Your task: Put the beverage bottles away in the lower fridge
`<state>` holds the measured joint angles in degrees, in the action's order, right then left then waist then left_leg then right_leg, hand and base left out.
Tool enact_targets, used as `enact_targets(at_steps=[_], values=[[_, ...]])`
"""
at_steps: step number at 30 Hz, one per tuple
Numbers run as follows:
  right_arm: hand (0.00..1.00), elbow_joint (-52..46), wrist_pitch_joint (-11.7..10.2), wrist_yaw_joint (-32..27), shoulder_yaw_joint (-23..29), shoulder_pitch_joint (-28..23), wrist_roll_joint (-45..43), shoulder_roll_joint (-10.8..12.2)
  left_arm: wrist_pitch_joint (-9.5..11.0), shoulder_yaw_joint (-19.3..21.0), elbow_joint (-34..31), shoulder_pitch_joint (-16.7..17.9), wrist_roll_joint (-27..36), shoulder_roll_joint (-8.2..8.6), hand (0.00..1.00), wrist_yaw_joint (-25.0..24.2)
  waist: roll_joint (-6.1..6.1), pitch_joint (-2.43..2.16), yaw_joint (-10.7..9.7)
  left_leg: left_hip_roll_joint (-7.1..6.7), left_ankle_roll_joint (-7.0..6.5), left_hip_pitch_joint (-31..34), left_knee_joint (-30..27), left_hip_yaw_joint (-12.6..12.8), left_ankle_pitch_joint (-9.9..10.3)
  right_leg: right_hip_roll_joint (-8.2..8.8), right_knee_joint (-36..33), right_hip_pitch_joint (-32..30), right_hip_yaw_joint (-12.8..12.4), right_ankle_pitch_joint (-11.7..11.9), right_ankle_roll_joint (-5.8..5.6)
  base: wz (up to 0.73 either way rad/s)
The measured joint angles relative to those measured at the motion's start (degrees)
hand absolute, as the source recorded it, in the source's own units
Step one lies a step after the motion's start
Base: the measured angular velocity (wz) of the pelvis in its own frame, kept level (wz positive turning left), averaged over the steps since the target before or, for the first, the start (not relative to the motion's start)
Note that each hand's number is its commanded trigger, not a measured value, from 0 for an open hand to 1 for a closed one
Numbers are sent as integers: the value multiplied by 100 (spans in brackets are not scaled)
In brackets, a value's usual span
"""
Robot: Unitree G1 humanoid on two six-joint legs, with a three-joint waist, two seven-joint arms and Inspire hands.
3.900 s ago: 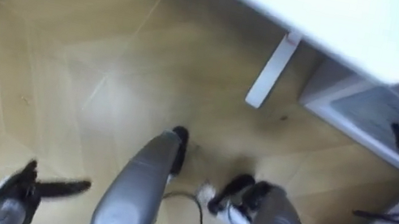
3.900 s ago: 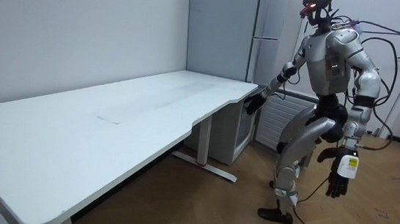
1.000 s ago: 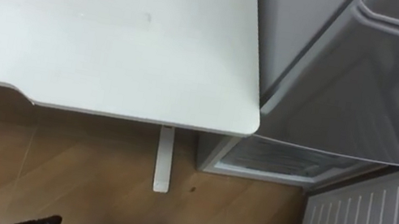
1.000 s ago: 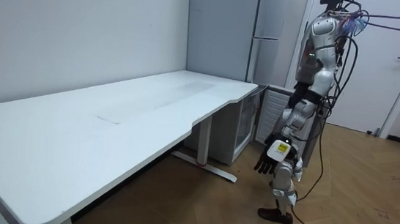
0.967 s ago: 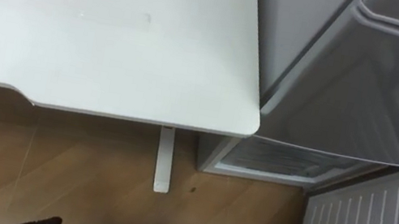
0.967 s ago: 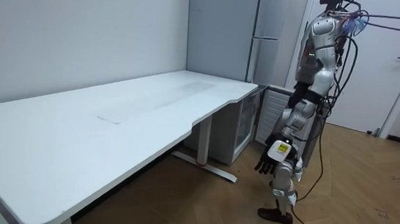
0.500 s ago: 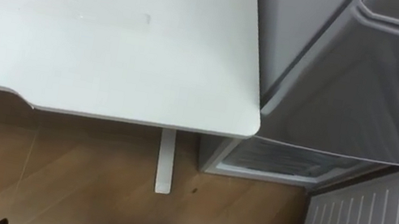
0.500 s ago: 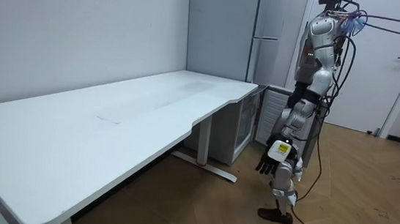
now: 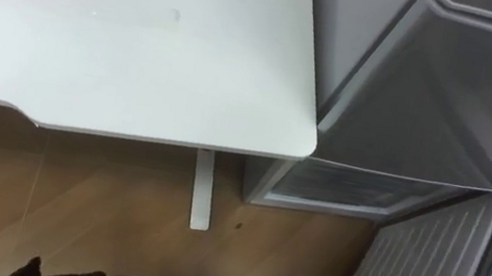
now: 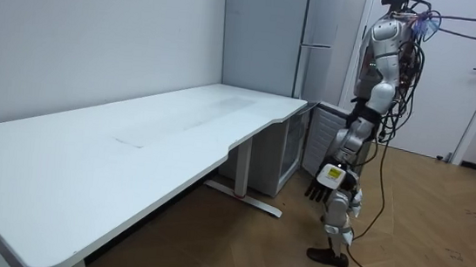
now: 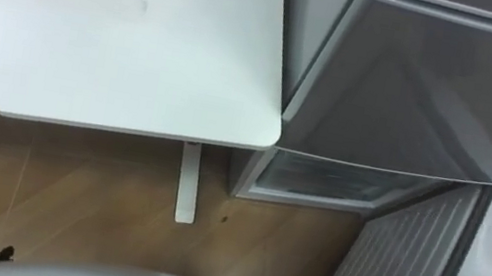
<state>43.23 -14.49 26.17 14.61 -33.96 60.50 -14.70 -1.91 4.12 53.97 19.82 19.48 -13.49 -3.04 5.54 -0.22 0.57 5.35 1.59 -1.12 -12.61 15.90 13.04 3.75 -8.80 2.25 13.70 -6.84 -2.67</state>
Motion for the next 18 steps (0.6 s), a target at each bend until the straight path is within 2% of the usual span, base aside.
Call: enact_targets(at_steps=[4,5,7,9,10,12,14,15,16,17,18], values=[[0,-550,22,492,-733,151,31,-77,-24,-258,10,-109,8,-73,0,10,-71,16,30,-9,4,84,-12,13,-17,-4,-3,-102,-42,26,41,-7],[0,-651,50,636,-998,333,80,-103,-21,-346,6,-148,14,-69,0,9,-121,14,120,-6,8,79,-6,40,-19,-6,-4,-115,-44,30,47,-7],[0,-947,363,819,-1496,588,130,-140,-16,-447,-19,-156,13,-24,0,-11,-157,33,201,-5,23,95,10,9,-28,-10,-4,-125,-12,29,47,9],[0,-1582,954,1177,-2279,827,104,-148,-39,-458,-137,-248,22,63,0,-26,-207,42,370,-17,4,250,5,-107,-84,-6,-11,-223,81,14,58,25],[0,-1780,1106,1252,-2478,875,88,-148,-39,-474,-140,-266,35,87,0,-37,-211,41,441,-20,3,287,3,-115,-95,-4,-10,-255,103,14,59,26],[0,-2366,1622,1537,-3106,1103,56,-155,-36,-613,-85,-389,191,120,0,-67,-246,47,552,-60,-6,355,-4,-269,-173,20,1,-264,252,13,57,35],[0,-2512,1910,1628,-3190,1148,-49,-197,-32,-619,-86,-432,347,121,0,-101,-217,60,652,-71,-7,354,-8,-363,-175,28,0,-217,316,4,44,28],[0,-2636,2063,1629,-3172,1146,-103,-298,-19,-613,-85,-431,373,97,0,-103,-198,56,691,-76,-8,349,-6,-378,-174,36,0,-199,346,1,39,15],[0,-2676,2125,1631,-3150,1160,-160,-354,-19,-610,-86,-433,397,72,0,-102,-177,65,701,-79,-8,352,-5,-382,-174,41,-1,-191,357,-3,33,5],[0,-2782,2257,1632,-3133,1199,-229,-458,-18,-608,-88,-438,499,8,0,-97,-91,115,717,-84,-9,363,-4,-388,-173,46,-2,-182,357,-9,24,5],[0,-2841,2373,1632,-3130,1243,-247,-513,-26,-611,-87,-435,590,-71,0,-93,-45,141,731,-84,-10,382,-5,-405,-171,46,-3,-187,360,-9,24,5]])
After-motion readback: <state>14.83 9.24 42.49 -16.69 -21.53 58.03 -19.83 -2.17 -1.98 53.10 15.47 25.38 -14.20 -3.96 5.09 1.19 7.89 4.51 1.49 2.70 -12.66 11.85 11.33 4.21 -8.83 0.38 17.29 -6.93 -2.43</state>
